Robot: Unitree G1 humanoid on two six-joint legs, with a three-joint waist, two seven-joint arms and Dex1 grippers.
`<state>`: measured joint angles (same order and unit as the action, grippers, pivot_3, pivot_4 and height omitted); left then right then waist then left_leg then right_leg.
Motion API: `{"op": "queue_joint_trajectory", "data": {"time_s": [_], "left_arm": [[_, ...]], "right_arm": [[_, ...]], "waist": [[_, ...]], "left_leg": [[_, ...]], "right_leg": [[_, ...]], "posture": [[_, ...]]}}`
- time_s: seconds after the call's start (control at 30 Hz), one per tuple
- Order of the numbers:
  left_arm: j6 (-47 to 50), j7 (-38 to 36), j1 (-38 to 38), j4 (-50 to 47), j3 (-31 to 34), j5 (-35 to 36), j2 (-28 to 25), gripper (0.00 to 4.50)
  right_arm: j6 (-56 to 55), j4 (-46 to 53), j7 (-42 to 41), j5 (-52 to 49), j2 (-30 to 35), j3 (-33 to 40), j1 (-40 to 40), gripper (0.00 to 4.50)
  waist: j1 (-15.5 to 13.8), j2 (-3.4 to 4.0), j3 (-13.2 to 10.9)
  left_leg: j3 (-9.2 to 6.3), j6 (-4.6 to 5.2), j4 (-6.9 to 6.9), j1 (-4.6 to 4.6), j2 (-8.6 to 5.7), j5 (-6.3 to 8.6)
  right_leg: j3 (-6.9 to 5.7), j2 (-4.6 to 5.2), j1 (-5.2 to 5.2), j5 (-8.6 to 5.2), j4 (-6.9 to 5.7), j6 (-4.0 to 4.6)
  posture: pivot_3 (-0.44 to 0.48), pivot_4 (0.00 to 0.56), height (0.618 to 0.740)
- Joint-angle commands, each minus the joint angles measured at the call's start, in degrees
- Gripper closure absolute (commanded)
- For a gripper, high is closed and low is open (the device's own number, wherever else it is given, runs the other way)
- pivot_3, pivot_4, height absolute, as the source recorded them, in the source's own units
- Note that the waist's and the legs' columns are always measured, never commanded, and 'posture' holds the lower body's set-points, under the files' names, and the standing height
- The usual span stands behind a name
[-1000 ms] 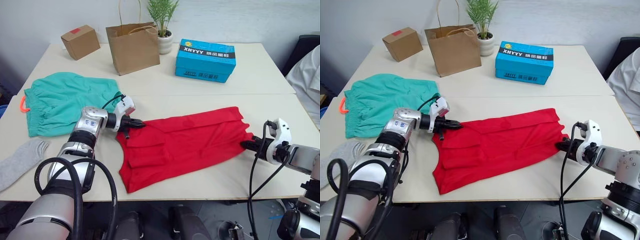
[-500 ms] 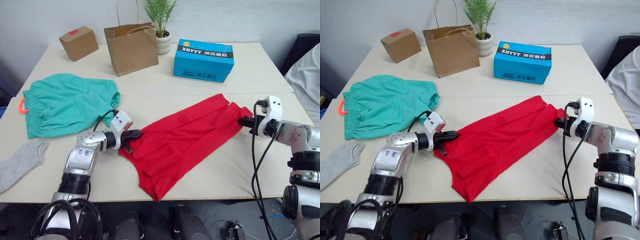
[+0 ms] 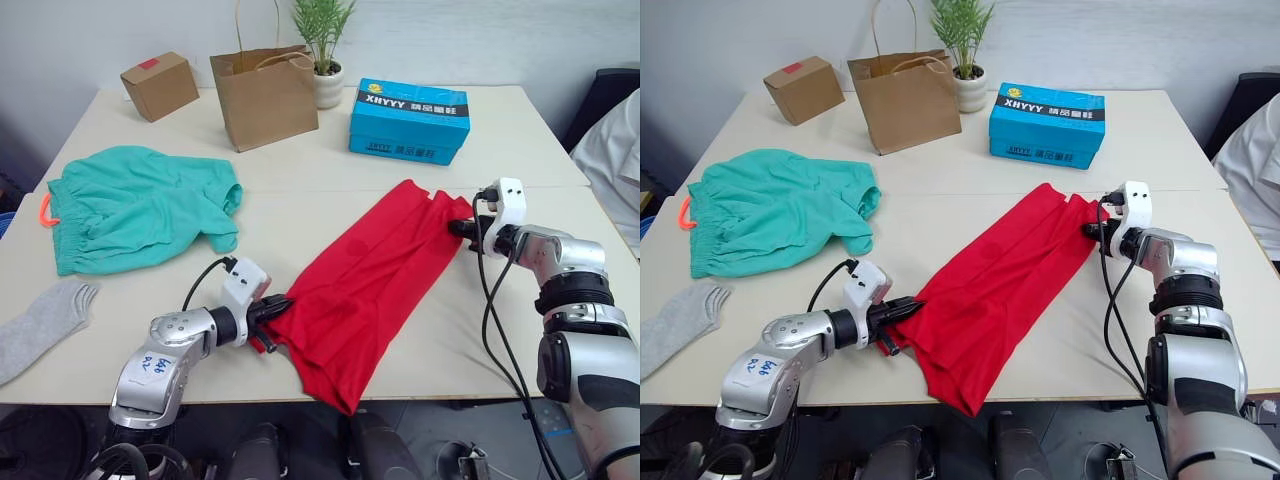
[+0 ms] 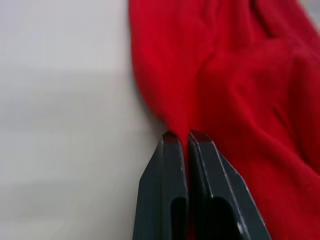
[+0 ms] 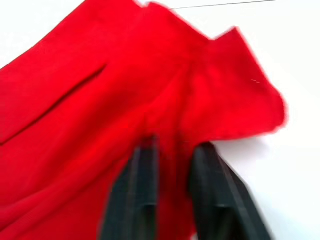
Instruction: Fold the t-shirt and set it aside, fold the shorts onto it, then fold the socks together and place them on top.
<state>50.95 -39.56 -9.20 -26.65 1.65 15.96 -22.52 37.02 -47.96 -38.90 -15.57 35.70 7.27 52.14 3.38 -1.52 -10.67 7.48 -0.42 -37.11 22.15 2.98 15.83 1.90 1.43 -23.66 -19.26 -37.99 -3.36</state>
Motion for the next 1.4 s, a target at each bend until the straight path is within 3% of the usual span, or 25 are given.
{"op": "queue_joint_trajectory", "data": {"time_s": [0.03,0.2,0.27,0.37,0.43,0.6,0.7,0.9,1.0,1.1,1.4], "left_arm": [[-5.27,-3.93,0.61,-1.35,2.02,3.04,-3.43,3.17],[-3.31,-6.29,-3.72,5.01,5.33,5.26,-10.84,1.55],[-1.47,-10.69,-5.84,7.22,5.31,7.64,-15.41,1.0],[-1.79,-15.13,-11.82,12.4,4.18,9.12,-19.72,0.1],[-1.61,-16.44,-17.82,17.35,2.38,9.32,-19.96,0.02],[-7.39,-16.89,-32.81,34.97,-7.44,3.87,-11.67,0.02],[-11.05,-22.74,-40.07,44.74,-12.15,1.88,-8.18,0.02],[-19.5,-25.77,-52.62,68.93,-16.61,-4.78,-1.26,0.02],[-23.26,-23.52,-56.61,78.39,-16.58,-7.79,2.4,0.02],[-26.42,-16.76,-59.56,87.05,-13.95,-9.3,7.06,0.02],[-26.7,-9.42,-64.17,98.76,-8.93,-11.79,13.08,0.02]], "right_arm": [[4.15,6.89,-2.3,-1.06,3.96,1.92,-3.0,2.54],[16.55,25.87,-5.03,-8.29,9.03,7.81,-13.28,0.76],[26.0,34.51,-3.94,-11.1,11.38,9.91,-17.93,0.15],[43.05,48.66,-3.99,-19.27,12.0,15.53,-23.86,0.0],[53.24,57.73,-2.98,-24.84,9.01,19.78,-27.63,0.0],[55.48,71.2,5.16,-35.51,-0.26,19.57,-40.46,0.0],[55.48,74.86,9.27,-42.14,-2.02,19.24,-45.62,0.0],[55.48,77.73,20.62,-57.74,-5.72,16.26,-51.66,0.0],[55.48,76.9,27.52,-62.39,-8.68,14.92,-50.93,0.0],[54.7,76.2,32.73,-65.18,-10.77,12.46,-50.24,0.0],[41.1,73.62,47.97,-81.38,-10.34,1.58,-51.81,0.0]], "waist": [[-0.29,0.0,0.0],[-0.54,0.01,0.0],[-0.33,0.01,-0.01],[-0.17,0.02,-0.01],[-0.26,0.01,-0.02],[-1.08,-0.08,0.06],[-1.45,-0.21,0.06],[-1.02,-0.38,0.07],[-0.63,-0.45,0.09],[-0.31,-0.49,0.09],[-0.33,-0.67,0.19]], "left_leg": [[-0.02,-0.01,0.02,0.01,0.0,0.0],[-0.11,0.0,0.01,0.06,0.0,0.02],[-0.1,0.06,0.01,0.06,-0.02,0.05],[-0.07,0.06,0.06,0.01,0.02,0.09],[-0.15,0.04,0.06,0.04,0.03,0.09],[-0.33,0.07,0.06,0.06,-0.03,0.11],[-0.32,0.18,-0.01,0.16,-0.14,0.1],[-0.25,0.24,0.07,0.15,-0.07,0.16],[-0.28,0.27,0.07,0.14,-0.01,0.17],[-0.3,0.35,0.05,0.16,0.0,0.22],[-0.35,0.36,0.06,0.15,-0.01,0.21]], "right_leg": [[-0.02,0.0,0.0,0.0,0.04,0.0],[-0.07,0.01,0.0,0.0,0.08,0.01],[-0.06,0.03,0.0,0.0,0.07,0.01],[-0.03,0.04,0.02,0.0,0.1,0.0],[-0.1,0.02,0.02,-0.01,0.07,0.01],[-0.23,0.03,0.15,0.01,0.11,0.02],[-0.19,0.08,0.13,0.06,0.19,-0.13],[-0.17,0.01,0.05,0.04,0.23,-0.09],[-0.2,-0.01,0.05,0.02,0.2,-0.05],[-0.2,0.0,0.03,0.02,0.18,-0.05],[-0.25,0.0,0.05,0.02,0.14,-0.06]], "posture": [[0.0,0.15,0.74],[0.0,0.15,0.74],[0.0,0.15,0.74],[0.0,0.15,0.74],[0.0,0.15,0.74],[0.0,0.15,0.74],[0.0,0.15,0.74],[0.0,0.15,0.74],[0.0,0.15,0.74],[0.0,0.15,0.74],[0.0,0.15,0.74]]}}
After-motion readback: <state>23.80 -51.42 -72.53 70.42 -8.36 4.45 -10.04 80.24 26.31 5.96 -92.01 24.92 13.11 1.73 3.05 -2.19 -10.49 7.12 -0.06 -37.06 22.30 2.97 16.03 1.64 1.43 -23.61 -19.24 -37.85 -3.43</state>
